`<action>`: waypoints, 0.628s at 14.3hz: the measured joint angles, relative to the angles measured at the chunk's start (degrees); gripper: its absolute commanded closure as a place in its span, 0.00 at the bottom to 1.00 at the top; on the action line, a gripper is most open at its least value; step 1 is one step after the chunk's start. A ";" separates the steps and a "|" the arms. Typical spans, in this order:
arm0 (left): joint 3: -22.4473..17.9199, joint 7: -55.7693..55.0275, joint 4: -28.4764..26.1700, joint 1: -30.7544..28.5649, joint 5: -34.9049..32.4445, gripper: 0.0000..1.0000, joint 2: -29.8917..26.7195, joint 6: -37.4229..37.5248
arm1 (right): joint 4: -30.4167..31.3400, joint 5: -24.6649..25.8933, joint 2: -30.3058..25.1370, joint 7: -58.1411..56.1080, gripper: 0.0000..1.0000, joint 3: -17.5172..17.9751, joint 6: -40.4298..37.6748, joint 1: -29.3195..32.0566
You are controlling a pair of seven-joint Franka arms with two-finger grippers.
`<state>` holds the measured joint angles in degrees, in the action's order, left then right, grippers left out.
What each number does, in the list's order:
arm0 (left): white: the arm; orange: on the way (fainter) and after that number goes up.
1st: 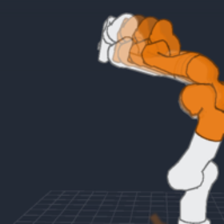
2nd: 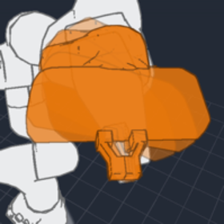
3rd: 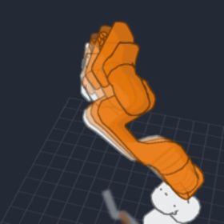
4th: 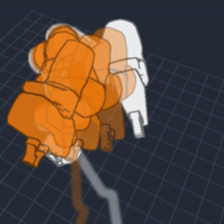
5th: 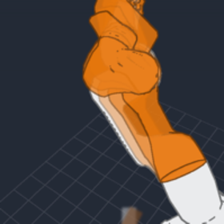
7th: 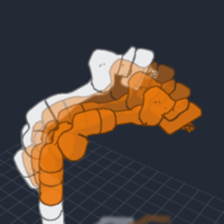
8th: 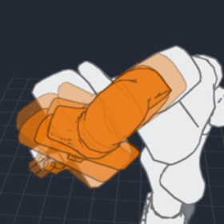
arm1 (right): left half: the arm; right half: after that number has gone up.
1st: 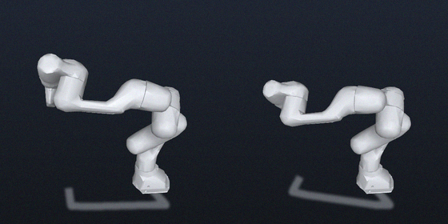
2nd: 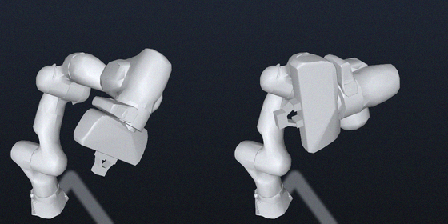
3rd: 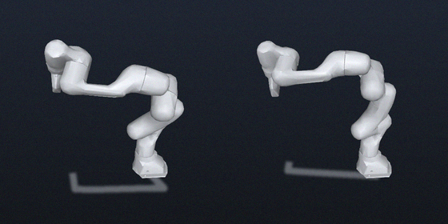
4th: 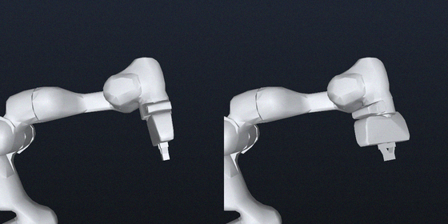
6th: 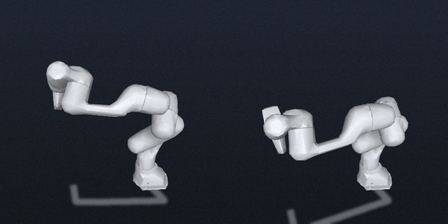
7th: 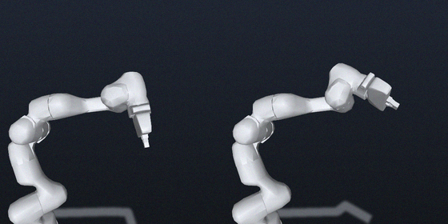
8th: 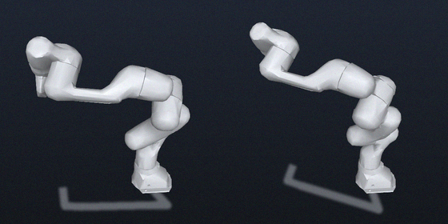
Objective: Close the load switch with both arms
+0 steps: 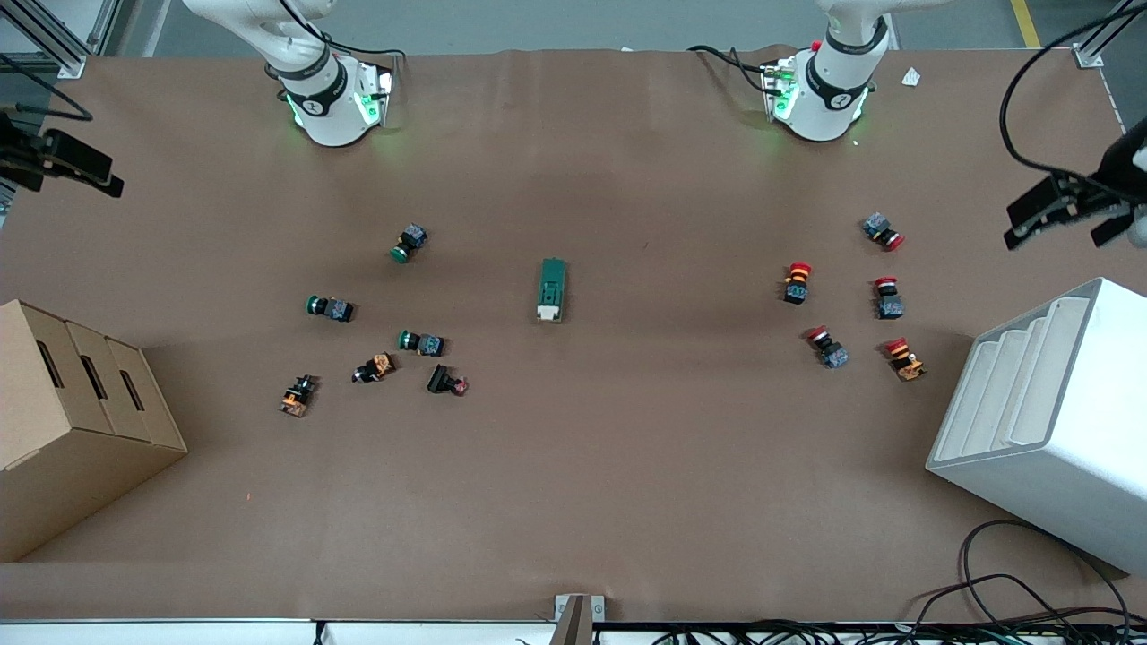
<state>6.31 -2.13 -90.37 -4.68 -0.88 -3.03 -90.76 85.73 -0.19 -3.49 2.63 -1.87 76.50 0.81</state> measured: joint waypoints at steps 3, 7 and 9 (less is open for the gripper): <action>0.37 0.02 -2.53 0.11 0.19 0.00 -2.78 1.01 | 0.65 0.00 -1.17 0.00 0.00 -0.01 0.67 0.00; 0.99 0.02 -5.24 0.77 0.69 0.00 -4.28 1.04 | 1.69 0.00 -1.30 0.00 0.00 -0.03 1.12 0.00; 0.77 0.00 -5.53 2.68 0.94 0.00 -4.45 1.04 | 2.89 0.00 -2.05 0.00 0.00 -0.02 1.92 0.00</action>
<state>7.07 -2.13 -95.90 -2.00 0.06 -7.48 -89.72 88.62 -0.19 -5.54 2.63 -1.89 78.42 0.81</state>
